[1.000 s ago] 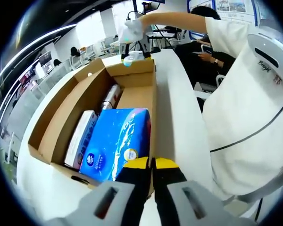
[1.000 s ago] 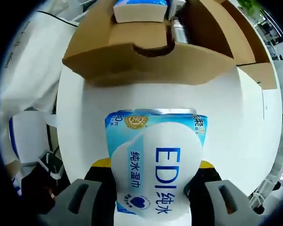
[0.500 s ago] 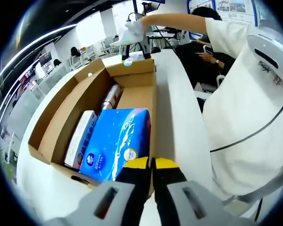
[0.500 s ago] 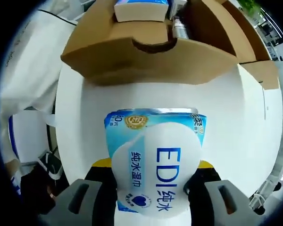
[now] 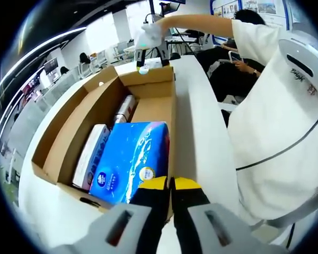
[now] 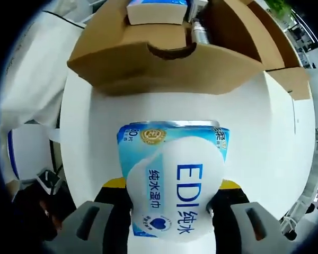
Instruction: Operate the shoe box by opening the lid, removing the specified soft item, and placing it in the target area until the item is outside and the box remains undamaged.
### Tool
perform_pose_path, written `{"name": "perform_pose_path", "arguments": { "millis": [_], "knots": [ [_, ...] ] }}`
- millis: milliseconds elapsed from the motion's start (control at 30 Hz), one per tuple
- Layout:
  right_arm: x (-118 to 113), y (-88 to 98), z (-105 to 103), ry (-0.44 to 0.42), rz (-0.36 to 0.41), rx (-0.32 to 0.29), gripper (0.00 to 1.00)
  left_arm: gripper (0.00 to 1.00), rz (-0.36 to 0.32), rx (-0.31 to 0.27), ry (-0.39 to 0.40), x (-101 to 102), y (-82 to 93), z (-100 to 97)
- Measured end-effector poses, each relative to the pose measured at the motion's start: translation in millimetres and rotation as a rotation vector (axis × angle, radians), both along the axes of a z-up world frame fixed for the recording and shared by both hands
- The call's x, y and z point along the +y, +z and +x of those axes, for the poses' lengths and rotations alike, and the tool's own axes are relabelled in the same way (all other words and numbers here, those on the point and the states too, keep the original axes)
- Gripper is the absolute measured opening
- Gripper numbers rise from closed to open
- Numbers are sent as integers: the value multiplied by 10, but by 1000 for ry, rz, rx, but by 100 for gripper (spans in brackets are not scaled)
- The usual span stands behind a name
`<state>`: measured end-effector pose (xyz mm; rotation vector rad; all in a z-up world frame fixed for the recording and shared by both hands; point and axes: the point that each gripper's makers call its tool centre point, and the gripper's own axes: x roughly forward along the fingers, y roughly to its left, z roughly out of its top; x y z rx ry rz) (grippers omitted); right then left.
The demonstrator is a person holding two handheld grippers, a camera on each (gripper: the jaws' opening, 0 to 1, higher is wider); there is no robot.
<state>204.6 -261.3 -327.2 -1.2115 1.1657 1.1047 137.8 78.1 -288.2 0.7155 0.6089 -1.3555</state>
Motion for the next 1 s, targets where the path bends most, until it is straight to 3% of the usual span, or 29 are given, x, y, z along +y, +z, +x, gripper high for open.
{"name": "perform_pose_path", "arguments": {
  "millis": [400, 600, 733, 1000],
  "knots": [
    [48, 324, -12, -18, 136, -51, 53, 2, 1, 3, 0, 4, -6, 5],
    [155, 549, 3, -56, 245, -88, 51, 2, -6, 3, 6, 7, -3, 7],
    [291, 728, 77, -61, 346, -155, 45, 2, -7, 8, -5, 4, -2, 2],
    [303, 843, 139, -100, 372, -201, 36, 2, -11, 11, -12, -1, 0, 0]
  ]
}}
